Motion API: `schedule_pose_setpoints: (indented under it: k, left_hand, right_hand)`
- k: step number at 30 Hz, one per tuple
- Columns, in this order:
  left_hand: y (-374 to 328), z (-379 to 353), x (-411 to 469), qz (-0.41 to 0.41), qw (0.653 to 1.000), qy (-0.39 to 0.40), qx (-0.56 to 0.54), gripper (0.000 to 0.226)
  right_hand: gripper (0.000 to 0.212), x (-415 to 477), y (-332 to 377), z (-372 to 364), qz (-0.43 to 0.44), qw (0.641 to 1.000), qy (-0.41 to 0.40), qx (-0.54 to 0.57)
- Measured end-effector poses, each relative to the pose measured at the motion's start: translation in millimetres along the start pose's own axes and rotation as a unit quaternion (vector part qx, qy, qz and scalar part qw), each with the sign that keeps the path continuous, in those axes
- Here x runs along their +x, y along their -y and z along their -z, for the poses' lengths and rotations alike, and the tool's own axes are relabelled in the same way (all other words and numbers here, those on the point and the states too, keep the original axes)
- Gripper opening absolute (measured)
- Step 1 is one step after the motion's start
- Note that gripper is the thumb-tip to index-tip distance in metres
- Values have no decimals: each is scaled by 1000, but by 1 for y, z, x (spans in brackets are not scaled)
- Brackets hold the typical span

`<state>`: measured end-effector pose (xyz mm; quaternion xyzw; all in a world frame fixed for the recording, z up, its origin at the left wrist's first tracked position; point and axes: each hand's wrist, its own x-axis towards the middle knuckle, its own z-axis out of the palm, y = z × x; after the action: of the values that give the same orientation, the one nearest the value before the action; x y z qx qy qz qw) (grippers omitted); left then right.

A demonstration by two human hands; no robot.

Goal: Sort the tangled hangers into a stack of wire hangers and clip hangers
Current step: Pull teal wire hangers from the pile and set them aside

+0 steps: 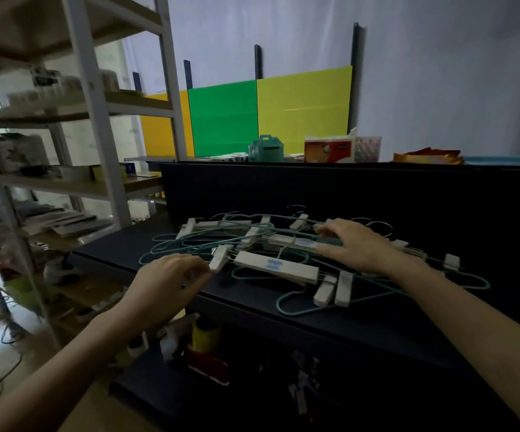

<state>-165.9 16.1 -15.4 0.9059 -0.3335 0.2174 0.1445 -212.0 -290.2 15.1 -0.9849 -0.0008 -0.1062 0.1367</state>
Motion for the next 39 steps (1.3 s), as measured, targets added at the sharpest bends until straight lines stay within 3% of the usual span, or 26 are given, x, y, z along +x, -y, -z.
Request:
schedule_pose_setpoints:
  k: [5, 10, 15, 20, 24, 28, 32, 39]
  left_hand:
    - [44, -13, 31, -2, 999, -17, -32, 17]
    - [90, -30, 72, -4, 1000, -4, -22, 21]
    - [139, -50, 98, 13, 997, 71, 8, 38]
    - [165, -59, 115, 40, 986, 148, -58, 107]
    - [174, -68, 124, 23, 974, 162, -159, 92]
    - [189, -76, 130, -3, 969, 162, -186, 115]
    - [195, -82, 135, -24, 963, 148, -226, 116]
    - [209, -71, 144, -105, 975, 68, -186, 106]
  right_hand:
    - [68, 63, 1, -6, -37, 999, 7, -29]
    - [92, 115, -4, -12, -72, 992, 98, -38]
    - [86, 134, 3, -12, -91, 982, 160, -41]
    - [87, 136, 3, -12, -87, 986, 138, -30]
    - [89, 131, 4, -4, -90, 993, 77, 0]
    - [114, 124, 10, 0, -87, 996, 33, -7]
    - [92, 113, 19, -2, -90, 996, -9, 8]
    - [87, 98, 46, -8, -111, 988, -101, 20]
